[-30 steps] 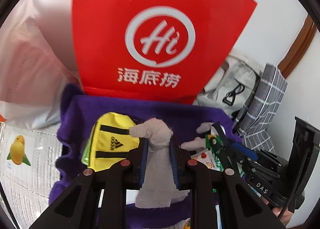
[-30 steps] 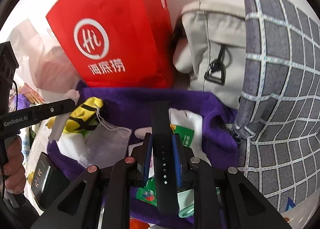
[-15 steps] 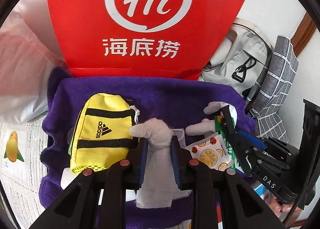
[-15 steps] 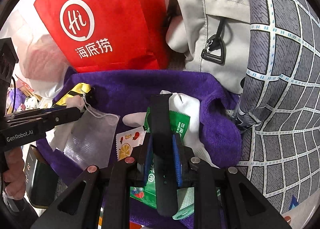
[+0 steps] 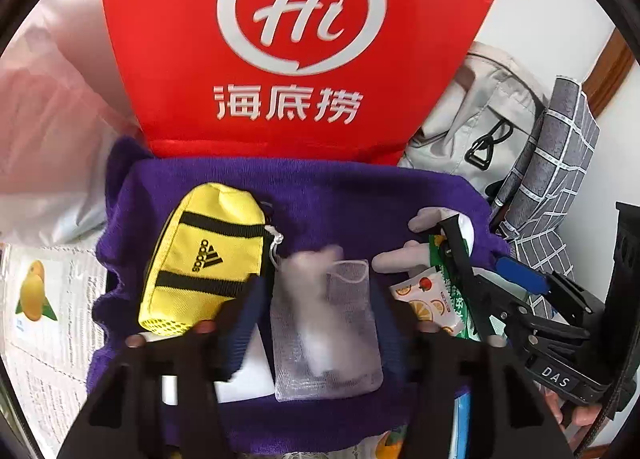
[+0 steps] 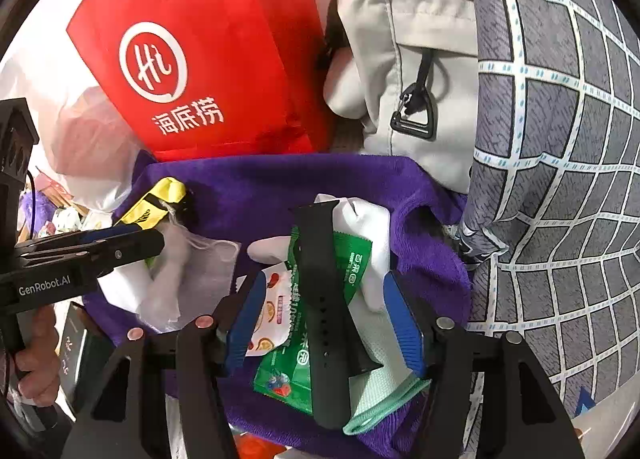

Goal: Organize soft objects

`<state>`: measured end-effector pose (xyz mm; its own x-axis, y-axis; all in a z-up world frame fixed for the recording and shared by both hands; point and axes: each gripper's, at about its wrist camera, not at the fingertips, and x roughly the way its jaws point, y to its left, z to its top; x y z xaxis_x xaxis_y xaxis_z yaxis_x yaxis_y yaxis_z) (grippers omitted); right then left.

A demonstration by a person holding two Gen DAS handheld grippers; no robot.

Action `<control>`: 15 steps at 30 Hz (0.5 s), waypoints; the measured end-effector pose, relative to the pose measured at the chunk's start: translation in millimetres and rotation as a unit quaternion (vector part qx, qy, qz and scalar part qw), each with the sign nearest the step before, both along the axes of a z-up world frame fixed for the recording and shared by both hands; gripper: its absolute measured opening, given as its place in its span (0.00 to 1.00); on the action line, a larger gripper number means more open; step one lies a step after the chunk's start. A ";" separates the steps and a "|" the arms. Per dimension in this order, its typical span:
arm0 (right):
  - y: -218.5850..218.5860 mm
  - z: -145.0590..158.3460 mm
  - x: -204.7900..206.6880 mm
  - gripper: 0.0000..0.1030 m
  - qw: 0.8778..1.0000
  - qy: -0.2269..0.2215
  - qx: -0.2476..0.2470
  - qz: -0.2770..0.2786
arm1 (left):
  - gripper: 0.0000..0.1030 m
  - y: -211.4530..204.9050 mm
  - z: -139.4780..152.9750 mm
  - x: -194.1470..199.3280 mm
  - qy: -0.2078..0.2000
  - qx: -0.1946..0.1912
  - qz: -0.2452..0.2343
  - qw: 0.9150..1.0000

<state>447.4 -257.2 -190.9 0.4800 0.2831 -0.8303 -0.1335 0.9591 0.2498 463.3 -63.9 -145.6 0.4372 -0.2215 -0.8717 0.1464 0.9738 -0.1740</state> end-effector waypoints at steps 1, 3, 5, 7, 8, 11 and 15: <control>-0.2 1.7 -0.6 0.65 1.000 -0.002 -0.003 -0.002 | 0.54 -0.4 1.8 -0.7 -0.002 0.000 0.001 1.000; 0.2 5.1 -1.7 0.67 1.000 -0.006 -0.014 -0.004 | 0.55 -0.9 5.5 -1.9 -0.006 -0.002 0.000 1.000; -0.8 8.2 -2.9 0.68 1.000 -0.007 -0.022 -0.006 | 0.57 -1.5 9.0 -3.4 -0.009 -0.003 -0.002 1.000; -1.4 10.7 -2.9 0.68 1.000 -0.002 -0.025 -0.015 | 0.59 -2.4 13.1 -4.9 -0.013 -0.002 -0.002 1.000; -0.6 11.2 -2.7 0.68 1.000 0.002 -0.023 -0.018 | 0.59 -2.9 14.9 -5.5 -0.015 -0.002 -0.002 1.000; -2.3 15.7 -3.2 0.68 1.000 0.003 -0.007 -0.020 | 0.60 -3.1 21.1 -8.5 -0.021 0.000 -0.002 1.000; -0.2 21.0 -5.1 0.68 0.999 0.006 -0.022 -0.023 | 0.66 -0.3 31.3 -13.1 -0.036 0.009 0.002 0.999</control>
<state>442.3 -257.4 -169.9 0.4812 0.2243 -0.8474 -0.0861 0.9741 0.2089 450.2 -64.2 -114.3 0.4989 -0.2049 -0.8421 0.1548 0.9771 -0.1461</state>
